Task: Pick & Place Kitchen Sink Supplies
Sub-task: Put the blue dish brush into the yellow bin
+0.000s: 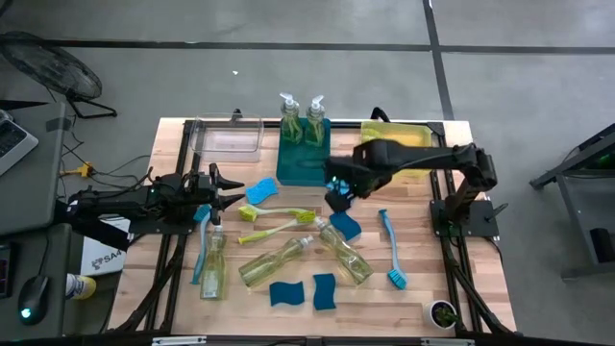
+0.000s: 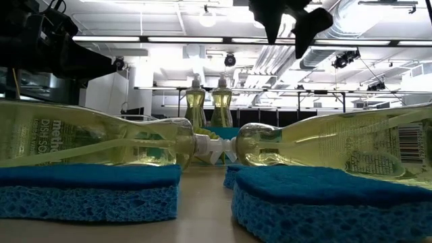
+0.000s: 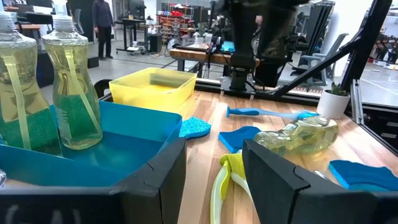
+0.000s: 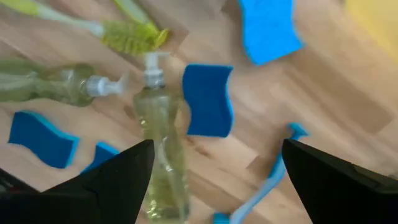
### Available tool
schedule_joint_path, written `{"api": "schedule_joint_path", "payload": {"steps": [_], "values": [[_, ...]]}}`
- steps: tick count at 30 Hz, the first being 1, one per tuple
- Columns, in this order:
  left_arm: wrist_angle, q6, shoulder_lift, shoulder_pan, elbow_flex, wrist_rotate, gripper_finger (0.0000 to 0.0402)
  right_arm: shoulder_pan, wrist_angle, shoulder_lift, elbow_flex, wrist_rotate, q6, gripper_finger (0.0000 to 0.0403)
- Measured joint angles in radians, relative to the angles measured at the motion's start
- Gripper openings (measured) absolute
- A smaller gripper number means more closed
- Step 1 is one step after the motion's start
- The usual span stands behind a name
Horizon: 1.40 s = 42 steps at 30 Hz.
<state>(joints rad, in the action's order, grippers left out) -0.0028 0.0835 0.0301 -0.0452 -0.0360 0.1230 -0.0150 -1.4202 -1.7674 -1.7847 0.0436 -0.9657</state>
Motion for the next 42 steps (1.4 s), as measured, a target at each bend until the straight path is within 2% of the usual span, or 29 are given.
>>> {"api": "schedule_joint_path", "payload": {"steps": [10, 15, 18, 22, 28, 36, 42], "values": [[0.0, 0.0, 0.0, 0.0, 0.0, 0.0, 0.0154, 0.069, 0.111, -0.03, 0.026, 0.035, -0.098, 0.0346], [0.0, 0.0, 0.0, 0.0, 0.0, 0.0, 0.0154, 0.083, 0.304, 0.033, 0.258, 0.162, -0.182, 0.0346], [0.0, 0.0, 0.0, 0.0, 0.0, 0.0, 0.0154, 0.085, 0.44, 0.099, 0.435, 0.217, -0.329, 0.0346], [0.0, 0.0, 0.0, 0.0, 0.0, 0.0, 0.0154, 0.102, 0.482, 0.192, 0.597, 0.178, -0.505, 0.0346], [0.0, 0.0, 0.0, 0.0, 0.0, 0.0, 0.0154, 0.177, 0.395, 0.313, 0.768, 0.119, -0.692, 0.0346], [0.0, 0.0, 0.0, 0.0, 0.0, 0.0, 0.0154, 0.229, 0.477, 0.321, 0.948, 0.135, -0.738, 0.0346], [0.0, 0.0, 0.0, 0.0, 0.0, 0.0, 0.0154, 0.223, 0.726, 0.321, 1.1, 0.155, -0.696, 0.0346]]}}
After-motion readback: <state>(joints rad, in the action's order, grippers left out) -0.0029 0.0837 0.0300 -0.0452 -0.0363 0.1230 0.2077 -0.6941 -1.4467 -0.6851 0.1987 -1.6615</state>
